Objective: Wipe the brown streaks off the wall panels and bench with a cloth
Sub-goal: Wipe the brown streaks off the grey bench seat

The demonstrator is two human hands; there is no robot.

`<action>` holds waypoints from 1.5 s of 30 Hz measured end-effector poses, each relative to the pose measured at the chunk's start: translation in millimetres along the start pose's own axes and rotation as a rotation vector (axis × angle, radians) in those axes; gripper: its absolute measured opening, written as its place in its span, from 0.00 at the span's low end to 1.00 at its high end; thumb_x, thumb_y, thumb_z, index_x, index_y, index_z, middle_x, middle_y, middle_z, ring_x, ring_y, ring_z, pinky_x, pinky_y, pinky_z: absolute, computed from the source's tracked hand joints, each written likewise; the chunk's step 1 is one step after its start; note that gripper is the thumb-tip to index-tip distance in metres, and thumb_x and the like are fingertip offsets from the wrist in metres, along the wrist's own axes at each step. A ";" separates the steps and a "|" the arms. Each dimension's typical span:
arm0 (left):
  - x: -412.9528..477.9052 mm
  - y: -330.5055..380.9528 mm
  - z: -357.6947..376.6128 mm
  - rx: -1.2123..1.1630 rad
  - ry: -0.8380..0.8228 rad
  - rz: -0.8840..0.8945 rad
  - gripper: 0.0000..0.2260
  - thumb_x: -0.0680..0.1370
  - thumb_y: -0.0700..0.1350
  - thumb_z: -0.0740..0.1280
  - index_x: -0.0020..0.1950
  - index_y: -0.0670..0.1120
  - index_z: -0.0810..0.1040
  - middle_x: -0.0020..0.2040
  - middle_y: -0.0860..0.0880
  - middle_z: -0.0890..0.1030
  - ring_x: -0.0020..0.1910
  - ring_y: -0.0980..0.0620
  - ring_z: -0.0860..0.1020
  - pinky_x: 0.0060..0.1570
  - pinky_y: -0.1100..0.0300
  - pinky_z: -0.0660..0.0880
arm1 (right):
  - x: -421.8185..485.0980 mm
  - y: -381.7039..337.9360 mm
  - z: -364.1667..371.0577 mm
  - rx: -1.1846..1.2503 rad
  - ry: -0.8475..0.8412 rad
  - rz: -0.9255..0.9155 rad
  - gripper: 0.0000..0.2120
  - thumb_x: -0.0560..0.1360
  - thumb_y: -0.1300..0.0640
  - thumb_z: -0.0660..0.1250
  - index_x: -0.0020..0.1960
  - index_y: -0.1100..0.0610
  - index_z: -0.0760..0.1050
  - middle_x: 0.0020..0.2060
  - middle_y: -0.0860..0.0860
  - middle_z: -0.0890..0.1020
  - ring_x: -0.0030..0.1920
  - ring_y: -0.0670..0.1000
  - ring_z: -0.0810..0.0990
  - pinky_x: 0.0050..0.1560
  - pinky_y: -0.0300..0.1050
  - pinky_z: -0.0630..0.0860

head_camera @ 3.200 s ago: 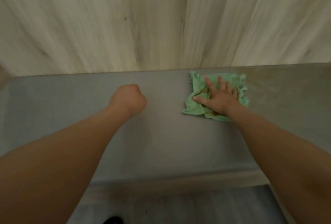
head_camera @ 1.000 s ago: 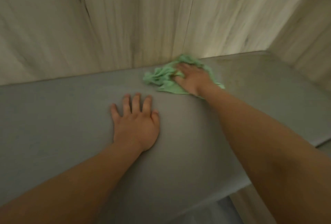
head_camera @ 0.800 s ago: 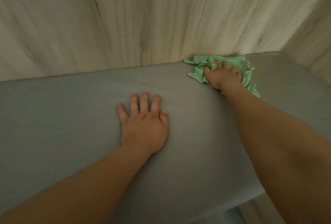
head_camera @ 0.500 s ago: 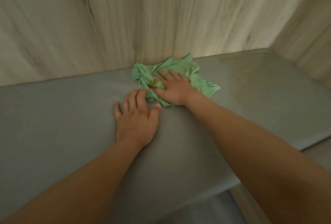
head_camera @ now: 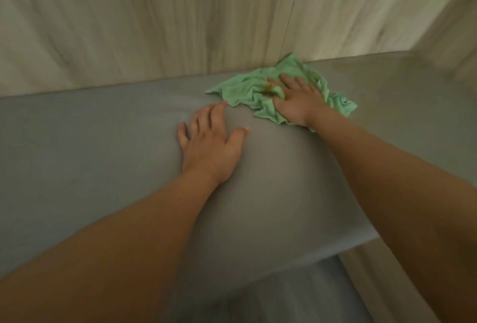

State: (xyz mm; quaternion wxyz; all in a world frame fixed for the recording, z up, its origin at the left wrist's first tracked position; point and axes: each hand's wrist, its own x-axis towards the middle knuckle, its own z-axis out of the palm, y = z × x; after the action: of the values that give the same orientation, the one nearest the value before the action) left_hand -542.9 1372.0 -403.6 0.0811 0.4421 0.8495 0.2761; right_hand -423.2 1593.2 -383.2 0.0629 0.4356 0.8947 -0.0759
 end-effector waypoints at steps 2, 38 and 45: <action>2.9 1.2 -1.0 -0.045 -0.007 -0.039 0.30 0.81 0.65 0.56 0.82 0.57 0.56 0.81 0.52 0.59 0.81 0.53 0.53 0.79 0.43 0.40 | -29.5 -12.6 1.3 -0.014 -0.011 -0.071 0.38 0.74 0.33 0.41 0.83 0.38 0.45 0.84 0.45 0.47 0.84 0.55 0.45 0.81 0.56 0.44; 44.2 103.4 69.4 0.398 -0.125 0.219 0.26 0.82 0.58 0.44 0.78 0.52 0.59 0.81 0.46 0.59 0.82 0.46 0.53 0.76 0.33 0.51 | -14.9 169.3 -21.6 0.147 0.073 0.407 0.61 0.69 0.16 0.53 0.84 0.56 0.38 0.84 0.55 0.43 0.84 0.57 0.43 0.82 0.60 0.44; 45.6 98.8 75.9 0.401 -0.058 0.236 0.27 0.81 0.59 0.43 0.77 0.52 0.62 0.80 0.46 0.62 0.81 0.45 0.55 0.76 0.33 0.52 | 85.4 178.6 -42.5 0.177 0.128 0.377 0.67 0.64 0.15 0.57 0.84 0.62 0.46 0.83 0.58 0.52 0.83 0.59 0.52 0.81 0.60 0.53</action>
State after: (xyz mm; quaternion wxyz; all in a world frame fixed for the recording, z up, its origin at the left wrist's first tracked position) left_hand -471.3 1483.5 -408.7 -0.0168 0.5532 0.8272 0.0968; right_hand -336.6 1775.8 -371.2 -0.0193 0.6028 0.7896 -0.1133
